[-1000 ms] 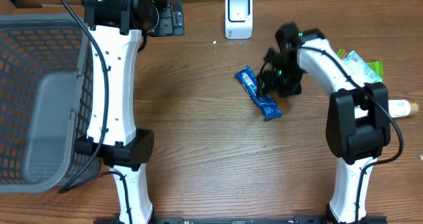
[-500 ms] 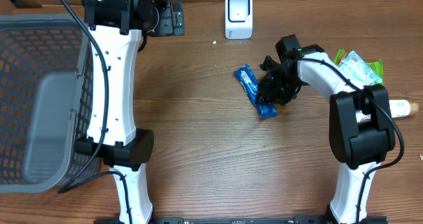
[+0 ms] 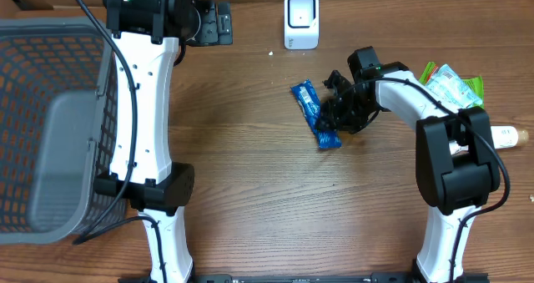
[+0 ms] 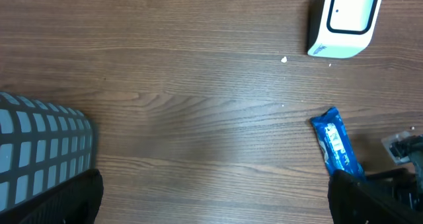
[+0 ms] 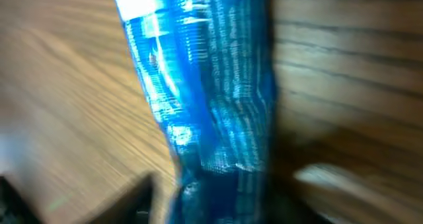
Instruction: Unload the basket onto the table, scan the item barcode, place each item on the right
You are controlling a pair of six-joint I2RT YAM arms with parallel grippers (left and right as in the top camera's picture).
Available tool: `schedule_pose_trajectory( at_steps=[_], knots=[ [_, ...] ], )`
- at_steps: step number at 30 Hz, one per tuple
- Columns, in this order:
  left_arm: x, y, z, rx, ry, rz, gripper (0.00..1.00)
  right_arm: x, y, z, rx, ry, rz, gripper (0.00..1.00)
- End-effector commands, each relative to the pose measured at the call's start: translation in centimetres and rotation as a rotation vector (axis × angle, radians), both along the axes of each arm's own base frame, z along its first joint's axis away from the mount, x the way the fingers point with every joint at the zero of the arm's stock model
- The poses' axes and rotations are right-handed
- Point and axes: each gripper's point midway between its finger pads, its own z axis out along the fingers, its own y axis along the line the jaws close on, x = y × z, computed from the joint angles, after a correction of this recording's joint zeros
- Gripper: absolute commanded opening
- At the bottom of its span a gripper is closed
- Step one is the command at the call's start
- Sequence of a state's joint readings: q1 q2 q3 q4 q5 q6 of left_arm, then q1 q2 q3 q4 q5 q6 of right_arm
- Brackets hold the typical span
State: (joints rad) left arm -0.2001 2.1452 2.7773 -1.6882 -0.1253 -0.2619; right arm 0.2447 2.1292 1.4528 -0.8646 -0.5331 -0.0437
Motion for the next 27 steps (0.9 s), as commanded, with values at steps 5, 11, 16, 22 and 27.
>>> schedule_pose_trajectory(
  at_steps=[5,11,16,22,27],
  knots=[
    [0.2,0.6,-0.1,0.011,-0.001,0.016,1.0,1.9,-1.0,-2.0,-0.083,-0.076,0.029,0.97],
    [0.2,0.6,-0.1,0.011,-0.001,0.016,1.0,5.1,-1.0,-2.1,-0.108,-0.26,0.099,0.93],
    [0.2,0.6,-0.1,0.011,-0.001,0.016,1.0,5.6,-0.9,-3.1,-0.106,-0.309,0.165,0.77],
    [0.2,0.6,-0.1,0.011,-0.001,0.016,1.0,4.4,-1.0,-6.1,-0.11,-0.231,0.172,0.64],
    [0.2,0.6,-0.1,0.011,-0.001,0.016,1.0,4.4,-1.3,-6.4,-0.108,-0.195,0.111,0.52]
  ],
)
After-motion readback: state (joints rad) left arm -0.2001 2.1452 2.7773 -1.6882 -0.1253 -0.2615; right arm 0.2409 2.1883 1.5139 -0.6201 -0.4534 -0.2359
